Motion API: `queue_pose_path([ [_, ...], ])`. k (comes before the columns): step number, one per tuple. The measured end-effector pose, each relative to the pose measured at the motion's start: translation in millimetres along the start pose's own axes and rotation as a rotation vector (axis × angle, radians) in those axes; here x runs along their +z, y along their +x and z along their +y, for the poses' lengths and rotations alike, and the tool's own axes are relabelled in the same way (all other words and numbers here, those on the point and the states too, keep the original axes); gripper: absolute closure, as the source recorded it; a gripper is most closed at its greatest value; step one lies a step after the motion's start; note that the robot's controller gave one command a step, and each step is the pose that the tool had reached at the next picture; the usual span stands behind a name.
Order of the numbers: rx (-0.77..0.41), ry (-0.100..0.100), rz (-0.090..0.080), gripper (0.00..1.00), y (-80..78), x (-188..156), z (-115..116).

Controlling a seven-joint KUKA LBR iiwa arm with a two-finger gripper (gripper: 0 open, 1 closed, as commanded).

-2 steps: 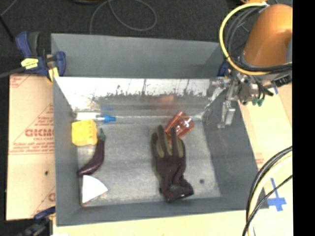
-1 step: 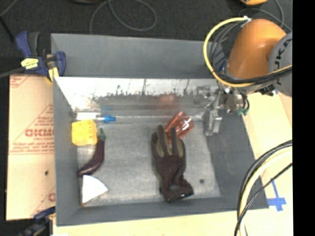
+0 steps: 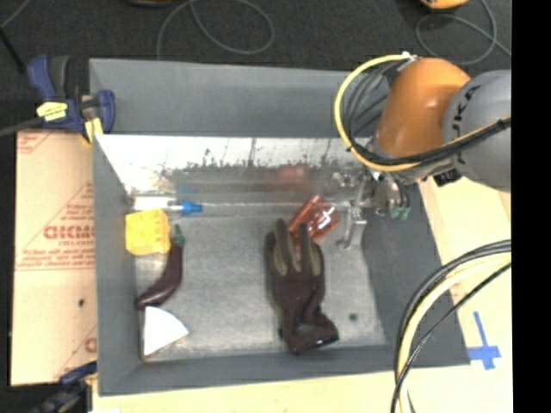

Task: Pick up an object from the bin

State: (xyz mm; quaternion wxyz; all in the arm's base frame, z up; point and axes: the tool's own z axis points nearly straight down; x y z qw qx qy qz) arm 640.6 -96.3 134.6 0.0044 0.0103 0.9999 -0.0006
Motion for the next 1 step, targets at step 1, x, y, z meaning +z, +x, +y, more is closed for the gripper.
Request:
queue_pose_path([
  [1, 0.206, 0.003, -0.006, 0.0, 8.7, 21.5, 22.6],
])
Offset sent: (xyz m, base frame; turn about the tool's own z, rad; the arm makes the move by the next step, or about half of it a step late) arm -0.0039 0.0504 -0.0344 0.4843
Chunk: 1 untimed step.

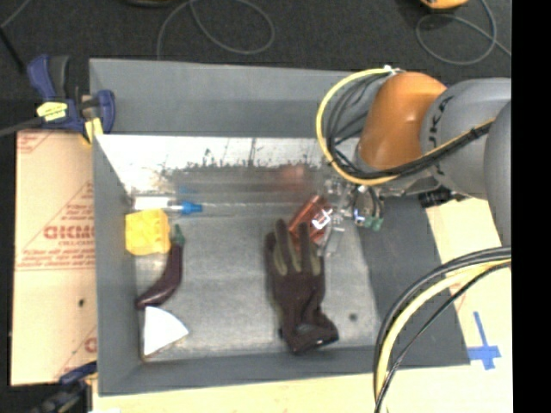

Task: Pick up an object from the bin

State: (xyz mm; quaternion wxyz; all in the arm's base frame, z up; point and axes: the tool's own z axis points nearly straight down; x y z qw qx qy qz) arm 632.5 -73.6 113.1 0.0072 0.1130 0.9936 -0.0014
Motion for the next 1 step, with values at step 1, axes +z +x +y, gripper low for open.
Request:
queue_pose_path([
  [1, 0.275, -0.001, -0.001, 1.0, 0.2, 10.6, 26.4],
])
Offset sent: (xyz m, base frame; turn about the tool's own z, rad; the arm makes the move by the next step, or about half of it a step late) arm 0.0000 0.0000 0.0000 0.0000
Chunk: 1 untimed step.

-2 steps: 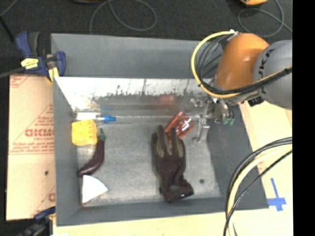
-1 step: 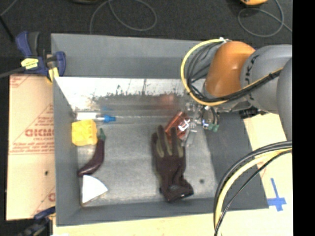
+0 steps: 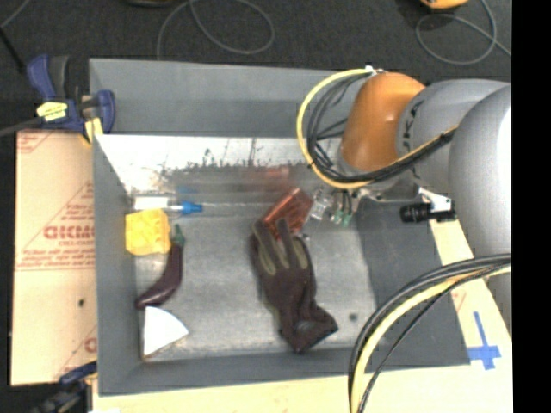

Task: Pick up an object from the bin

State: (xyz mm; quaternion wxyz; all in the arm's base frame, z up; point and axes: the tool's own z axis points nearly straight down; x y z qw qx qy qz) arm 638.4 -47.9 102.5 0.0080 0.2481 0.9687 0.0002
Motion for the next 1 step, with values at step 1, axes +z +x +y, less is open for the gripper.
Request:
queue_pose_path([
  [1, -0.001, 0.0, 0.0, 1.0, -0.1, 0.0, -0.1],
])
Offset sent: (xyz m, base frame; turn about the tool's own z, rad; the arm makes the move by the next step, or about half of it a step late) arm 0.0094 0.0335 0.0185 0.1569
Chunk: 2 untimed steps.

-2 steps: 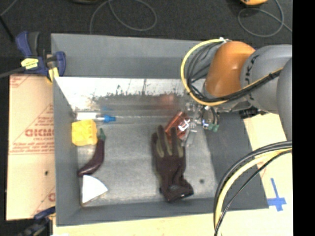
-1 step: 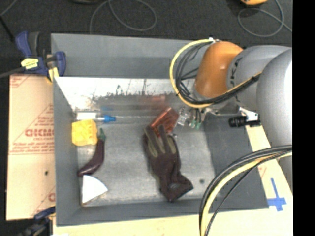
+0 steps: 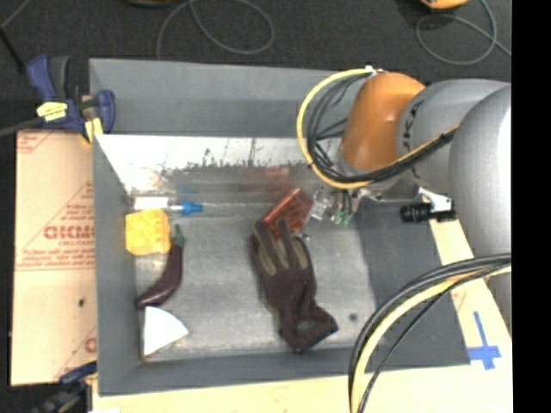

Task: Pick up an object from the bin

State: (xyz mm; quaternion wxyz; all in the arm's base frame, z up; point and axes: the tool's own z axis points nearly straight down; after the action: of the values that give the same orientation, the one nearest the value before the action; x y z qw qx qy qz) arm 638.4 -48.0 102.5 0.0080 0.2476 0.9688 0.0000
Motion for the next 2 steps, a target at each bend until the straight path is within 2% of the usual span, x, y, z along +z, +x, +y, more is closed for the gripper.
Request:
queue_pose_path([
  [1, 0.074, 0.003, 0.004, 1.0, 3.2, -7, 12],
  [2, 0.057, 0.0, 0.0, 1.0, 10.0, -25, 23],
])
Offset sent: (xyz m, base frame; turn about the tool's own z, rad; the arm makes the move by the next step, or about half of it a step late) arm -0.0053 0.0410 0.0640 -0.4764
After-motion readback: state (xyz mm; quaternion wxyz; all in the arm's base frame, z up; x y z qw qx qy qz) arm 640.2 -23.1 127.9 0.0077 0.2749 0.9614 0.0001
